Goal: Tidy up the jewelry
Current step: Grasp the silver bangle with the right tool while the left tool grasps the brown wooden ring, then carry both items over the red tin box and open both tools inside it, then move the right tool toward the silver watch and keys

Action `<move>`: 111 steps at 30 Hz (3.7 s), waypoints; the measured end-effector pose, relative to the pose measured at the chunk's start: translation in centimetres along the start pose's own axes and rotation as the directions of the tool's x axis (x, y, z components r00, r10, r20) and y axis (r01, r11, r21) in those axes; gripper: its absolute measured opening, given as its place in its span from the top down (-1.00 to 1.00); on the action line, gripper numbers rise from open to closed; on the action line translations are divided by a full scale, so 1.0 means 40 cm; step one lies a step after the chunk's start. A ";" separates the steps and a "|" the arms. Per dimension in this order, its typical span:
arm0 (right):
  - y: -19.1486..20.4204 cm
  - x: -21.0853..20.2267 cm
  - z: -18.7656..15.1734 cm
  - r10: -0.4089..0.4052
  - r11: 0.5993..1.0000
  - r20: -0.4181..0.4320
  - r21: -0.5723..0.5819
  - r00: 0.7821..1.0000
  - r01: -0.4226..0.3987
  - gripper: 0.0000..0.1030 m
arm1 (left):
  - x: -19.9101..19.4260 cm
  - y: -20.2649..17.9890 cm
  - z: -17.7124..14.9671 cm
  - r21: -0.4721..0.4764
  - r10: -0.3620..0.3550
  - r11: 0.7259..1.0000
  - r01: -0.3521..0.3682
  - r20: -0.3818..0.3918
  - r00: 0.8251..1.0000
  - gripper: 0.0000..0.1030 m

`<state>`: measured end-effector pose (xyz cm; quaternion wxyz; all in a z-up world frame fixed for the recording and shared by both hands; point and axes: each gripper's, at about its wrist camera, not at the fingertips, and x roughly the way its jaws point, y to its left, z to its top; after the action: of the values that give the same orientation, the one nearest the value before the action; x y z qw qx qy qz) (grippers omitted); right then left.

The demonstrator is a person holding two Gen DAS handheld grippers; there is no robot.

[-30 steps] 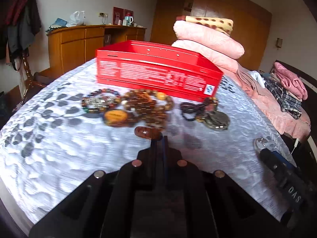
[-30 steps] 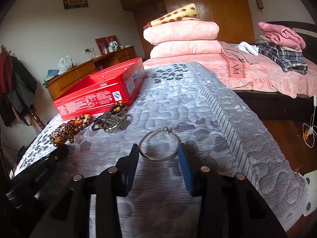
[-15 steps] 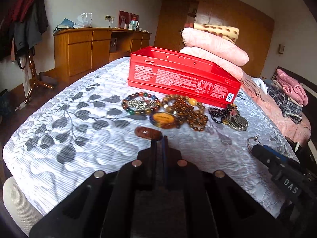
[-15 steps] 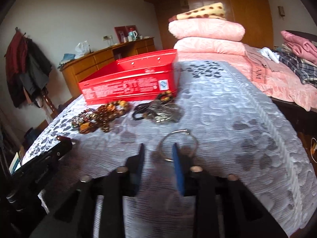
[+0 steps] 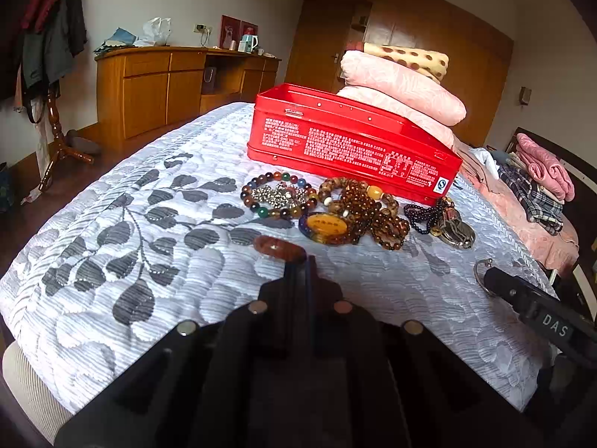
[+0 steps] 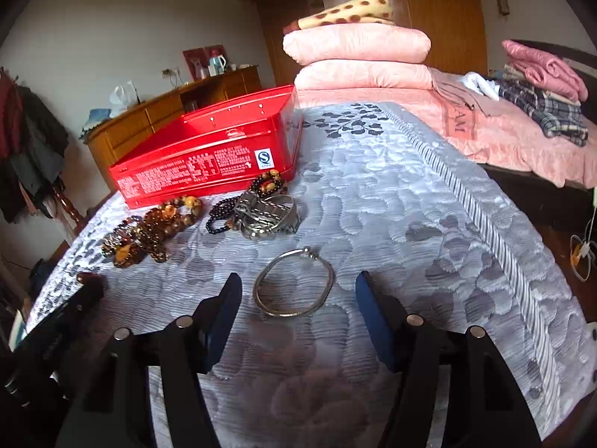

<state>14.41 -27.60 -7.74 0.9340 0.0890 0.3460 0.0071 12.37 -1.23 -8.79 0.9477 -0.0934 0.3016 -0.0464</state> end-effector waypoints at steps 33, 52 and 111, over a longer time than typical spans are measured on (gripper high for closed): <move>0.092 0.031 0.391 0.121 0.993 0.167 -0.034 0.979 -0.117 0.08 | 0.089 -0.109 0.386 0.093 -0.066 0.994 0.056 0.115 0.991 0.91; 0.065 0.080 0.337 0.109 0.994 0.127 -0.006 0.986 -0.109 -0.10 | 0.152 -0.079 0.387 0.126 -0.005 0.992 -0.010 0.119 0.993 0.05; 0.043 0.096 0.108 0.002 1.000 -0.159 -0.029 0.987 -0.006 0.16 | 0.018 -0.059 0.106 0.111 0.113 0.987 -0.121 0.074 0.991 -0.22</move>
<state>20.22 -26.33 -6.71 0.9046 0.0750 0.4191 0.0211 15.35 -3.02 -5.32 0.9622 -0.0225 0.2713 -0.0048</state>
